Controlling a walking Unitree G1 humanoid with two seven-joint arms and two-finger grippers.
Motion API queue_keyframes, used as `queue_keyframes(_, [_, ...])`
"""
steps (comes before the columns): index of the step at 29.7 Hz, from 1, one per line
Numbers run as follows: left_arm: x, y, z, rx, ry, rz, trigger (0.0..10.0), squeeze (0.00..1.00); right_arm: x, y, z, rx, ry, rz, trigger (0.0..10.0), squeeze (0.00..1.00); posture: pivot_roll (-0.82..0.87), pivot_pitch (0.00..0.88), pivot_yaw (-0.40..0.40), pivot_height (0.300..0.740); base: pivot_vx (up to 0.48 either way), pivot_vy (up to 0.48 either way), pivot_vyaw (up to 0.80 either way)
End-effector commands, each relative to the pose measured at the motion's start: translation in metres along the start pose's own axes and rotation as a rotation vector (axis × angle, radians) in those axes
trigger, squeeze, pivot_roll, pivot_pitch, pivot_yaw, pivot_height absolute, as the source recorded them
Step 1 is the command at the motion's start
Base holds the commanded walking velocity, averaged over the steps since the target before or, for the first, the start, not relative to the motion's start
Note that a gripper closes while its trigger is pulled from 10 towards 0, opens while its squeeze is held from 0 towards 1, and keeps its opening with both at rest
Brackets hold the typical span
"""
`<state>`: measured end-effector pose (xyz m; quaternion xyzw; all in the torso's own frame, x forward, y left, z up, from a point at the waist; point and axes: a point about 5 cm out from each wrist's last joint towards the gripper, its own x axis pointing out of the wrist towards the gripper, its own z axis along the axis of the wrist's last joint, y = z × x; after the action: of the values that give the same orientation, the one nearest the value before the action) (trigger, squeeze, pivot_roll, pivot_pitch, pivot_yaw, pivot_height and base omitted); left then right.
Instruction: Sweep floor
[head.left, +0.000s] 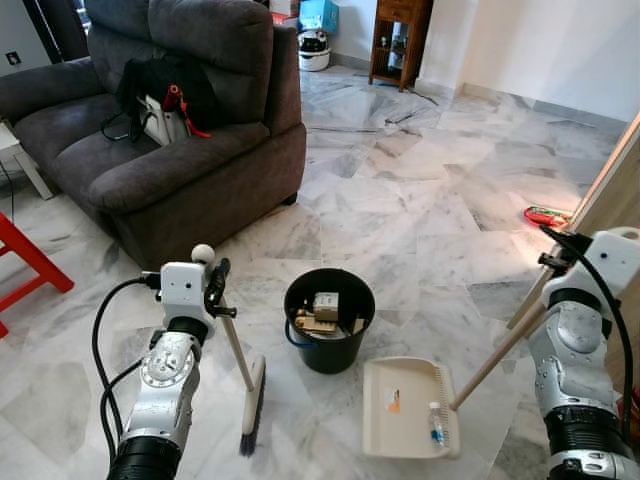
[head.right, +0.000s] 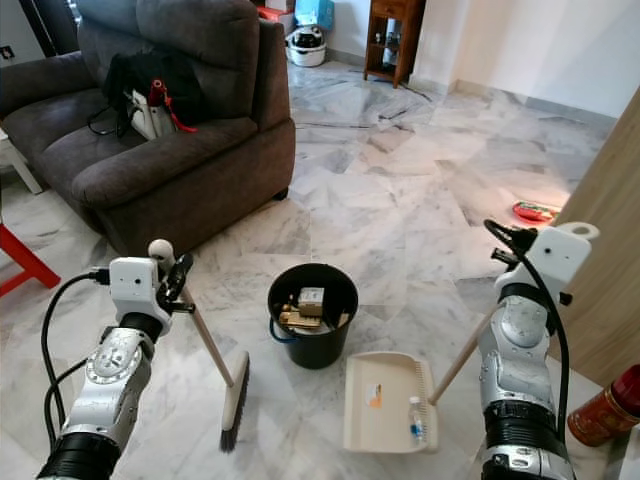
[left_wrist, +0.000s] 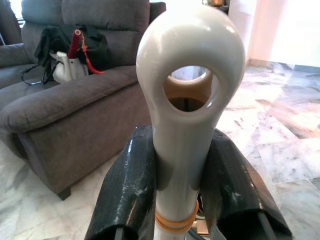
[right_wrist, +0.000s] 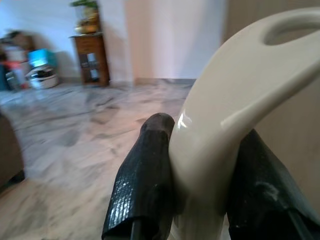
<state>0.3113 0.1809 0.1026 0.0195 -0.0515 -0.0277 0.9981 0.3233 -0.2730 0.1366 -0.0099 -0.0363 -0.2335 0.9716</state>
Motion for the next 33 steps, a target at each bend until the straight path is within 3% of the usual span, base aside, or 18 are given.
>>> queue_keyframes(1, [0.003,-0.001,0.011,-0.005,-0.044,-0.005,10.0,0.00,0.003,0.001,0.016,0.026,-0.077,0.047,10.0,0.00,-0.05,0.000,0.017,0.740,0.000,0.000,0.00])
queue_keyframes(10, [0.003,-0.002,0.010,-0.011,-0.041,-0.018,10.0,0.00,0.002,0.005,0.026,0.065,-0.110,0.232,10.0,0.00,-0.05,0.000,0.019,0.740,0.000,0.000,0.00])
queue_keyframes(17, [0.002,-0.002,0.010,-0.012,-0.040,-0.024,10.0,0.00,0.004,0.002,0.035,0.053,-0.138,0.241,10.0,0.00,-0.06,0.000,0.021,0.740,0.000,0.000,0.00])
queue_keyframes(25, [0.003,-0.003,0.010,-0.015,-0.037,-0.033,10.0,0.00,0.004,0.010,0.057,0.139,-0.196,0.270,10.0,0.00,-0.06,0.000,0.022,0.740,0.000,0.000,0.00])
queue_keyframes(33, [0.002,-0.005,0.010,-0.021,-0.035,-0.040,10.0,0.00,0.006,0.016,0.094,0.200,-0.270,0.283,10.0,0.00,-0.06,0.000,0.019,0.740,0.000,0.000,0.00])
